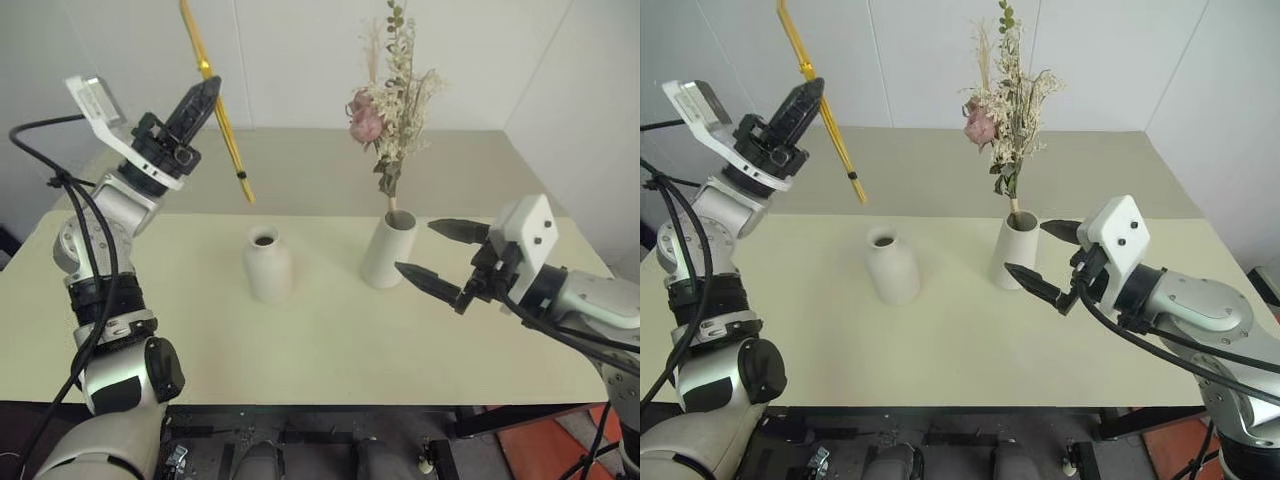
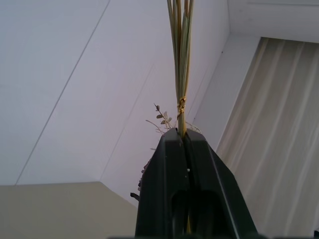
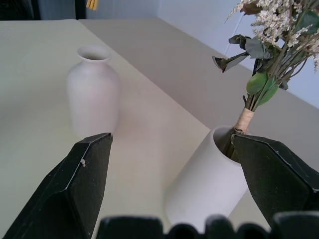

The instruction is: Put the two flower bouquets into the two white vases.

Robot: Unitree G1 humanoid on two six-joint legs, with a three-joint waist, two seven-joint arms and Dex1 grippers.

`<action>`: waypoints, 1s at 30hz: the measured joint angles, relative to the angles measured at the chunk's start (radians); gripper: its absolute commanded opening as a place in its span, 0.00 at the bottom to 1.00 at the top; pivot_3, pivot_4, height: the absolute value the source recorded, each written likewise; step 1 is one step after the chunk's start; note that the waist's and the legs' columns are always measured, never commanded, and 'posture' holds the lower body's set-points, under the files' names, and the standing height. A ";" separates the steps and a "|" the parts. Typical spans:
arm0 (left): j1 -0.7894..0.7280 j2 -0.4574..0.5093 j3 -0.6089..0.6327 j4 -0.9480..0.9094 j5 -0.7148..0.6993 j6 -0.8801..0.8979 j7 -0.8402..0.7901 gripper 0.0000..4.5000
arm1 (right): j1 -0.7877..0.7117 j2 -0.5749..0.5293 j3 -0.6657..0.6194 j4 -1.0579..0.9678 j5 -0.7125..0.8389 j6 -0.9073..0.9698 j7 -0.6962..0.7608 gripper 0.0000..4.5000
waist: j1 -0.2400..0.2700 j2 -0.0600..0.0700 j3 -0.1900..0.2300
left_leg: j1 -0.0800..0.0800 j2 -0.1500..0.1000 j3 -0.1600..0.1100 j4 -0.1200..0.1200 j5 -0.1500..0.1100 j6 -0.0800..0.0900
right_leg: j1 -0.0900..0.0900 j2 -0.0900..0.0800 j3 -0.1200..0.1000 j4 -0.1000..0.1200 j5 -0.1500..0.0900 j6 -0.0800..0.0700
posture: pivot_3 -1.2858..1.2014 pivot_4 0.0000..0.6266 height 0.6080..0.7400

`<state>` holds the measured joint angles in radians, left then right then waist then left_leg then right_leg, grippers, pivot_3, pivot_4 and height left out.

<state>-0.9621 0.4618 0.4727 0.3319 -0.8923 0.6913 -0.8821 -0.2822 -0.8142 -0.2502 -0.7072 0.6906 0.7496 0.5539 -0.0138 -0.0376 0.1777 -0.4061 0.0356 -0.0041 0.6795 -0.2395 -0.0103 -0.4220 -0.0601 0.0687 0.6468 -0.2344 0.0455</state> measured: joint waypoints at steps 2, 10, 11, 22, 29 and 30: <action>0.000 -0.001 -0.026 0.006 0.016 -0.023 -0.019 0.00 | 0.010 0.006 0.000 -0.002 0.000 0.000 -0.005 1.00 | 0.001 0.000 0.000 | 0.000 0.000 0.000 0.000 0.000 0.000 | 0.000 0.000 0.000 0.000 0.000 0.000 | 0.52 0.24 1.00; 0.002 -0.018 -0.114 0.066 0.087 -0.089 -0.083 0.00 | 0.027 0.016 0.001 -0.006 -0.009 -0.005 -0.001 1.00 | 0.000 0.000 0.000 | 0.000 0.000 0.000 0.000 0.000 0.000 | 0.000 0.000 0.000 0.000 0.000 0.000 | 0.52 0.24 1.00; 0.007 -0.017 -0.134 0.060 0.106 -0.104 -0.097 0.00 | 0.031 0.015 0.001 -0.006 -0.009 -0.006 0.006 1.00 | 0.000 0.000 0.000 | 0.000 0.000 0.000 0.000 0.000 0.000 | 0.000 0.000 0.000 -0.001 0.000 0.000 | 0.52 0.24 1.00; 0.080 -0.004 -0.228 0.036 0.211 -0.208 -0.189 0.00 | 0.046 -0.001 -0.006 -0.007 -0.011 -0.014 0.032 1.00 | -0.002 0.000 0.000 | 0.000 0.000 0.000 0.000 0.000 0.000 | 0.000 0.000 0.000 -0.001 0.000 0.000 | 0.52 0.24 1.00; 0.144 0.011 -0.229 -0.016 0.201 -0.220 -0.242 0.05 | 0.057 -0.001 -0.060 -0.018 0.060 -0.022 0.074 1.00 | -0.001 0.000 0.000 | 0.000 0.000 0.000 0.000 0.000 0.000 | 0.000 0.000 0.000 -0.001 0.000 0.000 | 0.52 0.24 1.00; 0.144 0.016 -0.223 -0.021 0.195 -0.217 -0.245 0.11 | 0.059 -0.001 -0.065 -0.021 0.067 -0.024 0.079 1.00 | -0.001 0.000 0.000 | 0.000 0.000 0.000 0.000 0.000 0.000 | 0.000 0.000 0.000 -0.001 0.000 0.000 | 0.52 0.24 1.00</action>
<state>-0.8177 0.4774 0.2494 0.3111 -0.6977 0.4747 -1.1270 -0.2234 -0.8155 -0.3154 -0.7277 0.7579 0.7260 0.6333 -0.0149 -0.0376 0.1777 -0.4064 0.0359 -0.0041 0.6792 -0.2396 -0.0102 -0.4221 -0.0599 0.0689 0.6461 -0.2345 0.0454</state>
